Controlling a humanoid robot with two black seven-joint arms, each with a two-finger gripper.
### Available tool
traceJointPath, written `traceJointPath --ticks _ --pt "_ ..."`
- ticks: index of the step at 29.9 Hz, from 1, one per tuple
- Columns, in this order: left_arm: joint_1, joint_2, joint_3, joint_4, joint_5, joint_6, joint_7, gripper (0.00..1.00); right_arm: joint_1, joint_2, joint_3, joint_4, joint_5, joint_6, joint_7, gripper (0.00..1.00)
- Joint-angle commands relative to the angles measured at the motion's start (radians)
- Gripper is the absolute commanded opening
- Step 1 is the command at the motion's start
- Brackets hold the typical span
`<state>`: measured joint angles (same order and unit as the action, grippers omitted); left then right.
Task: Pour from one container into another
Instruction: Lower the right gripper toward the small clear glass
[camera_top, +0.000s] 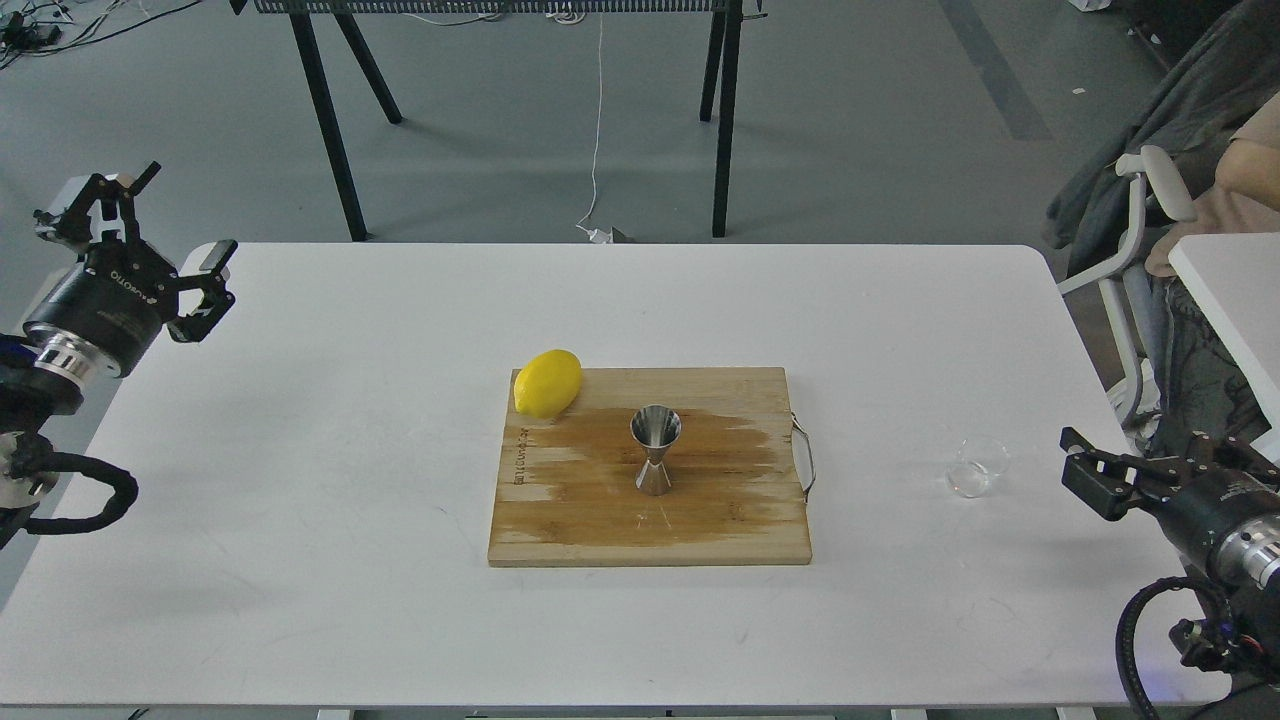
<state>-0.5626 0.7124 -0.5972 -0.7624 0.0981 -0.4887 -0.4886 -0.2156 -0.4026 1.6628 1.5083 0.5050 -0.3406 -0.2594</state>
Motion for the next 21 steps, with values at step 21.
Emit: traceJointPath --ticks 21 --pt "0.020 -0.001 0.001 0.011 0.000 0.000 0.000 0.98 0.209 0.011 -0.262 -0.184 -0.095 -0.148 0.025 0.99"
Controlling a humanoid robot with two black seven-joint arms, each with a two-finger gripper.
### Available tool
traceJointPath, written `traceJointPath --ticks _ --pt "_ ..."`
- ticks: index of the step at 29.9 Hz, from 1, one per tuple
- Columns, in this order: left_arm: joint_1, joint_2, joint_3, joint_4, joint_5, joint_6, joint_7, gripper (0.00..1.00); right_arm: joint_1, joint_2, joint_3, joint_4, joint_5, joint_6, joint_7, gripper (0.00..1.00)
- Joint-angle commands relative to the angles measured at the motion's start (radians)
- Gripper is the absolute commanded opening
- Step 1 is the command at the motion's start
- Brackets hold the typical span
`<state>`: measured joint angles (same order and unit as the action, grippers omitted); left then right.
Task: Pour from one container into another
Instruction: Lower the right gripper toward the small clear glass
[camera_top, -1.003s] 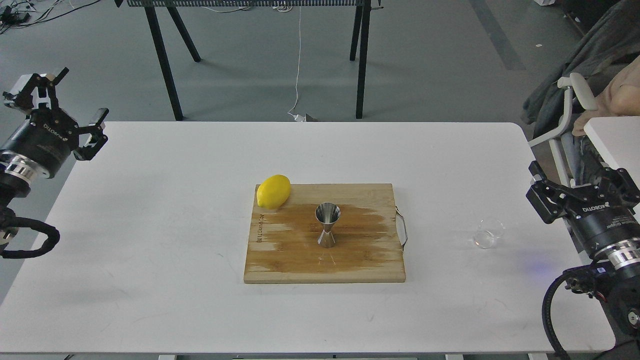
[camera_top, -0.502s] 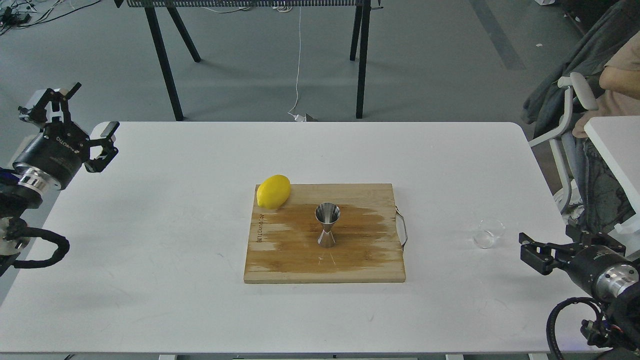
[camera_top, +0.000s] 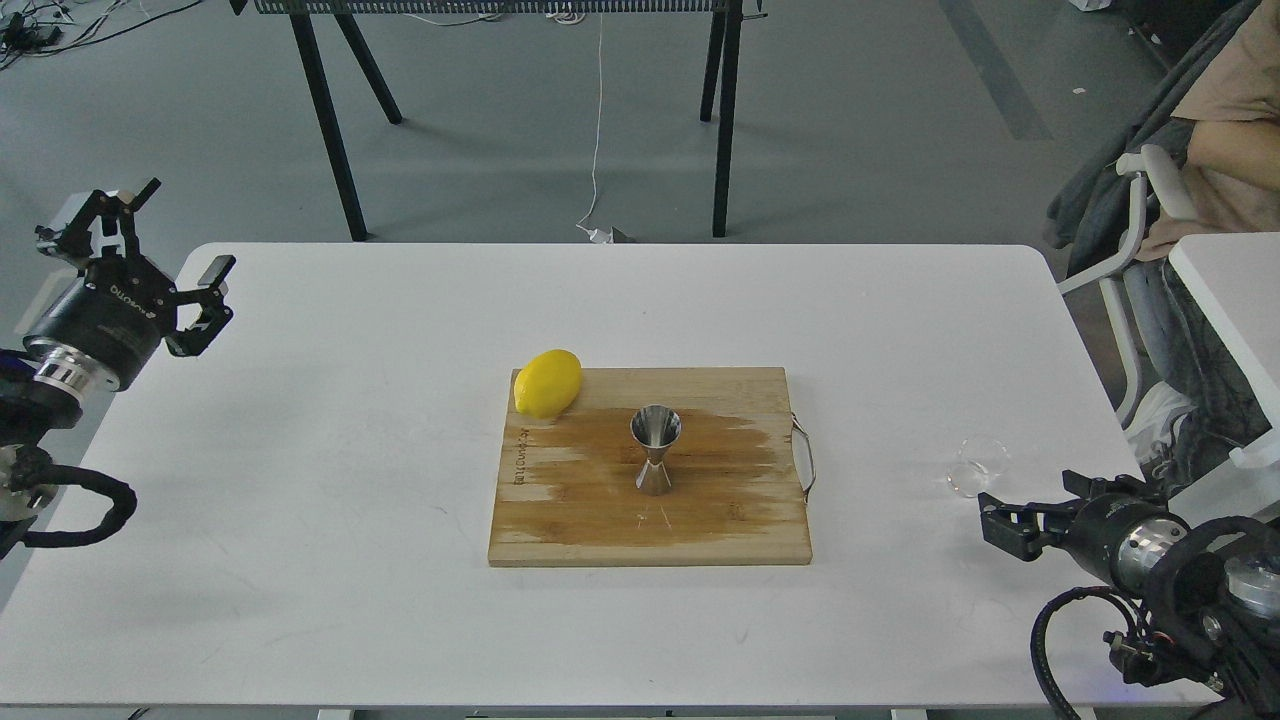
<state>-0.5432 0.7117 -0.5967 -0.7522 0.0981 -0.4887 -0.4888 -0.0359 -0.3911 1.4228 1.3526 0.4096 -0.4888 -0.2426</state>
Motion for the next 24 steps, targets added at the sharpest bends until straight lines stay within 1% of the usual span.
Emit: traceJointPath --ticks 1,7,18,24 --pt "0.002 0.000 0.000 0.001 0.000 0.000 0.000 0.98 0.042 0.000 -0.031 -0.042 0.000 0.000 0.008 0.99" --pt "0.002 0.000 0.000 0.002 0.000 0.000 0.000 0.98 0.093 0.017 -0.074 -0.118 0.000 0.000 0.011 0.99" --pt "0.006 0.000 0.001 0.002 0.000 0.000 0.000 0.98 0.137 0.060 -0.076 -0.148 -0.043 0.000 0.012 0.98" --pt "0.006 0.000 0.001 0.004 0.000 0.000 0.000 0.98 0.160 0.075 -0.077 -0.174 -0.044 0.000 0.012 0.94"
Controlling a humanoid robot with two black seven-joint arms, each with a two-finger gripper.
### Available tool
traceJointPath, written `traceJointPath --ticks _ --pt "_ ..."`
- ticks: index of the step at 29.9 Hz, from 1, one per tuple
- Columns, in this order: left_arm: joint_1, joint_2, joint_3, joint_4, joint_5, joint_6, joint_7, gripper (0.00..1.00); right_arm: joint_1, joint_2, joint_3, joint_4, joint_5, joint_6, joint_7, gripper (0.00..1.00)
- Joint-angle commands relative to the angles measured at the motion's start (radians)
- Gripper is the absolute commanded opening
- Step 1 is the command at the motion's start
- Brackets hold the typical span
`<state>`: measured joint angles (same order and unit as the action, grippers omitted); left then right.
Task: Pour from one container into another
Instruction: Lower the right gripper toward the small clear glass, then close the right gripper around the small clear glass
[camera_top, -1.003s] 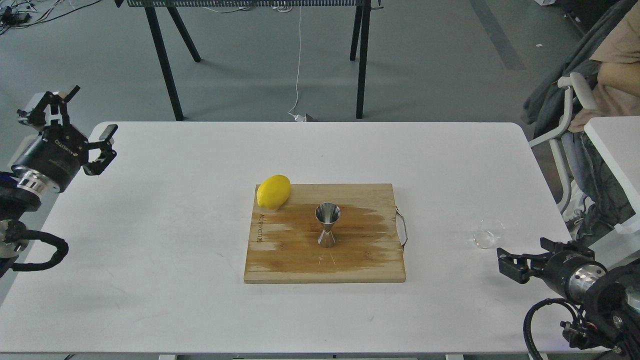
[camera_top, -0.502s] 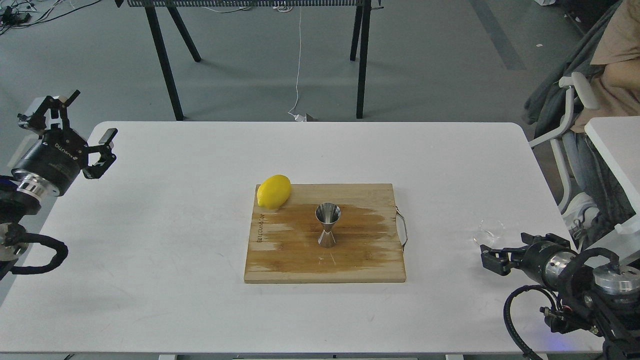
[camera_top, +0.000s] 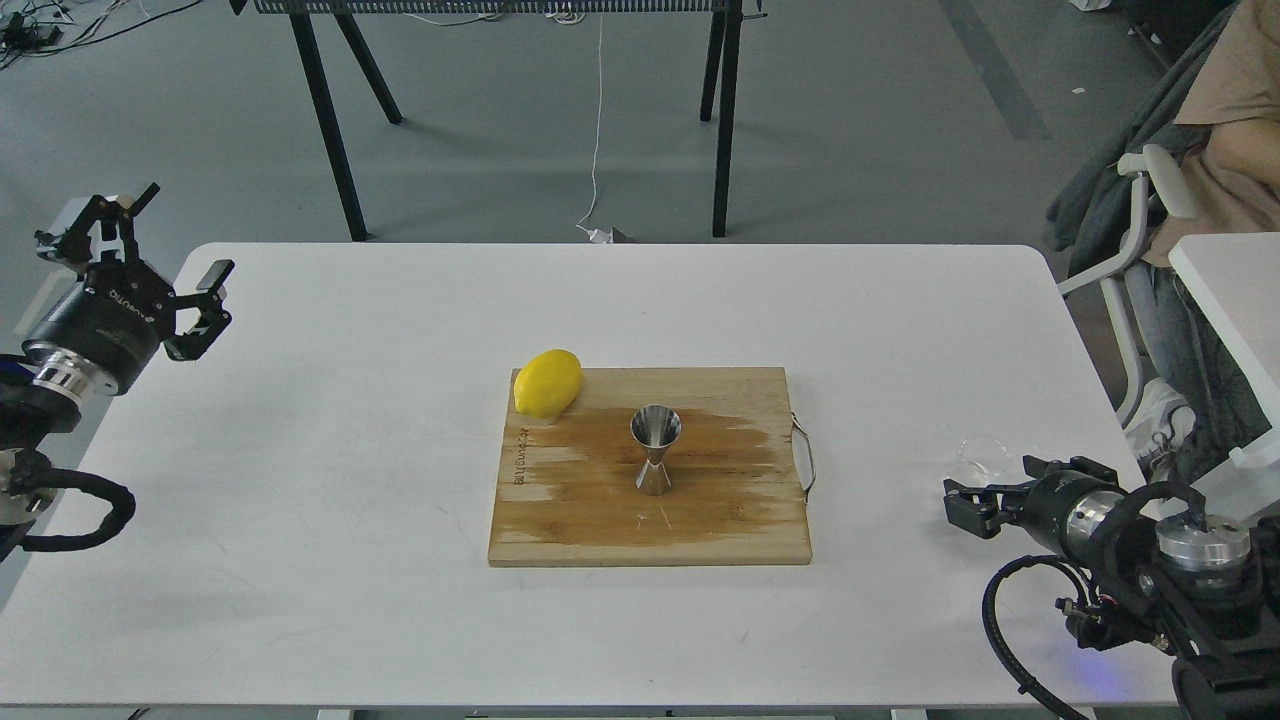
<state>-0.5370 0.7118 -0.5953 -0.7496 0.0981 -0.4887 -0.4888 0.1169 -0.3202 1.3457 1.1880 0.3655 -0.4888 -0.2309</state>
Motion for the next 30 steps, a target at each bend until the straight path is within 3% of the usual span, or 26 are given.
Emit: traceJointPath --ticks 1,12,21,30 --pt "0.000 0.000 0.000 -0.001 0.000 0.000 0.000 0.98 0.009 0.004 0.000 -0.011 0.000 0.000 0.001 0.93" --pt "0.012 0.000 0.000 0.001 0.002 0.000 0.000 0.98 0.012 0.038 0.001 -0.014 -0.020 0.000 0.010 0.80" --pt "0.015 0.000 0.000 0.001 0.002 0.000 0.000 0.98 0.021 0.038 0.003 -0.014 -0.020 0.000 0.021 0.80" --pt "0.015 0.000 0.000 0.001 0.002 0.000 0.000 0.98 0.023 0.039 0.003 -0.014 -0.020 0.000 0.021 0.70"
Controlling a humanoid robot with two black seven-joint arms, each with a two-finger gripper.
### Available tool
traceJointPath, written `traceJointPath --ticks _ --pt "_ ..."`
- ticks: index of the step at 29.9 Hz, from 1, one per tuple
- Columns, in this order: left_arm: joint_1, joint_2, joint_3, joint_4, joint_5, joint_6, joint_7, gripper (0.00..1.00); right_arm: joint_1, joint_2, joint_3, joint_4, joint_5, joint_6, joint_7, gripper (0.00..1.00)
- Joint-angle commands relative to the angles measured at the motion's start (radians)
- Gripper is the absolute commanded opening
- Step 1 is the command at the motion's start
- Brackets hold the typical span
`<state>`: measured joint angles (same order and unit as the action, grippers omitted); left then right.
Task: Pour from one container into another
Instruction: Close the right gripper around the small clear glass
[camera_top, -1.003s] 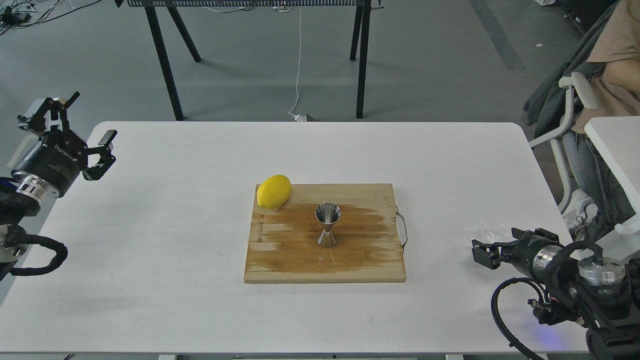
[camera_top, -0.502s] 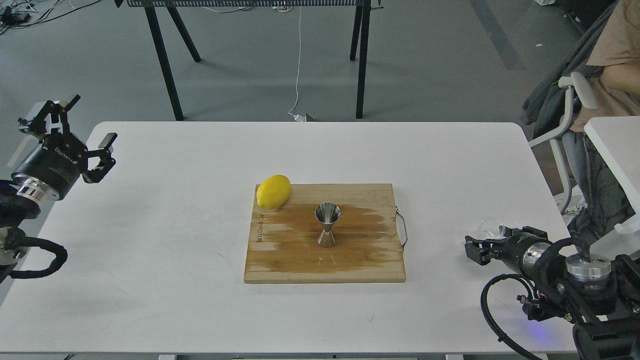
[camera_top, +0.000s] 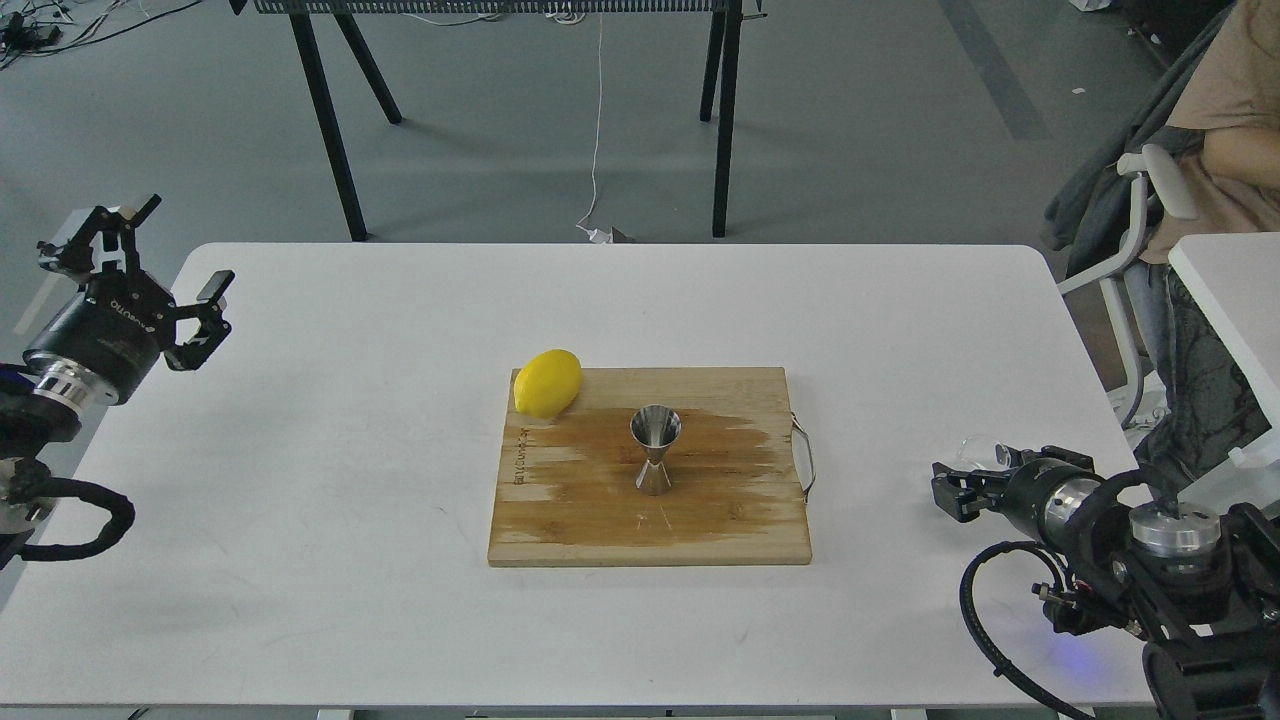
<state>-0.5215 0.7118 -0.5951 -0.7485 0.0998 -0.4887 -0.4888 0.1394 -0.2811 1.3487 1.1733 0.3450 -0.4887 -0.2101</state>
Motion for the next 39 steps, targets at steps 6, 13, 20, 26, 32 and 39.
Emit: traceJointPath --ticks 6,13,20,26,32,39 --pt "0.000 0.000 -0.002 0.000 0.000 0.000 0.000 0.98 -0.001 0.000 -0.002 0.000 0.000 0.000 0.005 0.67" --pt "0.000 0.000 0.000 0.000 -0.002 0.000 0.000 0.98 -0.008 0.000 -0.002 0.000 0.000 0.032 0.005 0.57" --pt "0.000 0.000 -0.002 0.000 0.000 0.000 0.000 0.98 -0.009 0.000 -0.002 0.002 0.000 0.036 0.006 0.46" --pt "0.000 0.000 0.000 0.000 0.000 0.000 0.000 0.98 -0.015 0.000 -0.003 0.006 0.000 0.064 0.006 0.41" --pt "0.000 0.000 0.000 0.000 0.000 0.000 0.000 0.98 -0.012 -0.001 -0.002 0.084 -0.001 0.081 0.008 0.40" --pt "0.002 0.000 0.000 0.000 0.000 0.000 0.000 0.98 0.049 -0.004 -0.003 0.276 -0.118 0.143 0.002 0.38"
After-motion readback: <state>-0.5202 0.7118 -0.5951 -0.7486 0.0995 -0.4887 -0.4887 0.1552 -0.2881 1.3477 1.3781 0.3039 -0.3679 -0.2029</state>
